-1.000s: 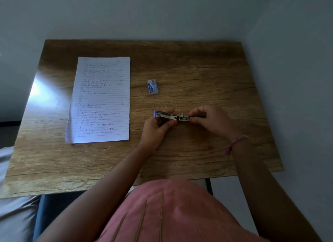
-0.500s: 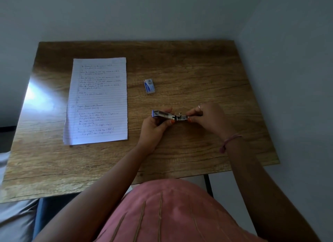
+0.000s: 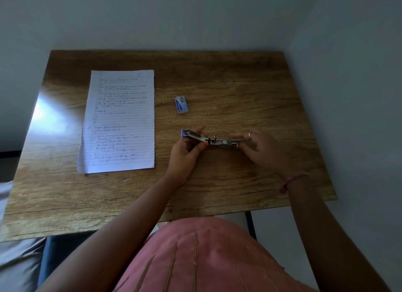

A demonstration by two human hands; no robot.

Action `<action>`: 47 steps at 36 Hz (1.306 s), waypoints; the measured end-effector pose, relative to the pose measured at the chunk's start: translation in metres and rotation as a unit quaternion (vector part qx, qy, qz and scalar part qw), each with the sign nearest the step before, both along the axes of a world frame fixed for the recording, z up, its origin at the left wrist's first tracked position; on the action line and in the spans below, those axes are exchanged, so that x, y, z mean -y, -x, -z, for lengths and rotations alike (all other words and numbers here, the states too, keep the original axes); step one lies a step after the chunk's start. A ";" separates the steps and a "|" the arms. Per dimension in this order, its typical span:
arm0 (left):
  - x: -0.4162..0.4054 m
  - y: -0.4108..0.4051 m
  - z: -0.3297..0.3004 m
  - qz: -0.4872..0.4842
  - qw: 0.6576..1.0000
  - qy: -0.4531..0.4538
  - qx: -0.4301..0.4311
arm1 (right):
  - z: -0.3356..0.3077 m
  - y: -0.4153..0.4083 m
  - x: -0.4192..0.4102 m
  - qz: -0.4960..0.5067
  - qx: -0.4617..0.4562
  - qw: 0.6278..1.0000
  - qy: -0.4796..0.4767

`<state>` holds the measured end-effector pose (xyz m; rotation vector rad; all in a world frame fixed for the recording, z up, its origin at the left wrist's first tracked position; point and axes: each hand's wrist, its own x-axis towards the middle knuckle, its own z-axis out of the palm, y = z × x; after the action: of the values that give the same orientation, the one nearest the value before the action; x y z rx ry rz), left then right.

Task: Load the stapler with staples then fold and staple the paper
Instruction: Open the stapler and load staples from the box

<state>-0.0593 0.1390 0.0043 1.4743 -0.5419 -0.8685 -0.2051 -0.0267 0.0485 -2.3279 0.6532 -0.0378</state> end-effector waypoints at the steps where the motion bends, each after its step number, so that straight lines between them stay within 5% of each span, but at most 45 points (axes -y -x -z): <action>1: 0.000 0.000 0.000 -0.001 1.000 0.001 -0.001 | 0.000 -0.001 -0.001 -0.011 0.006 1.000 -0.001; 12: 0.000 0.000 -0.001 -0.005 1.000 -0.008 0.017 | 0.000 -0.010 0.000 -0.067 -0.062 0.996 0.006; 33: 0.000 0.001 0.000 -0.017 1.000 -0.013 0.013 | 0.000 -0.004 0.010 0.125 0.096 0.973 -0.170; 47: -0.001 0.002 -0.004 -0.025 0.999 0.006 0.018 | -0.006 -0.049 0.001 -0.075 0.045 0.995 -0.039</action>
<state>-0.0610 0.1402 0.0080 1.4898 -0.5335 -0.7992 -0.1564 -0.0281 0.0541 -2.2790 0.4274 -0.0464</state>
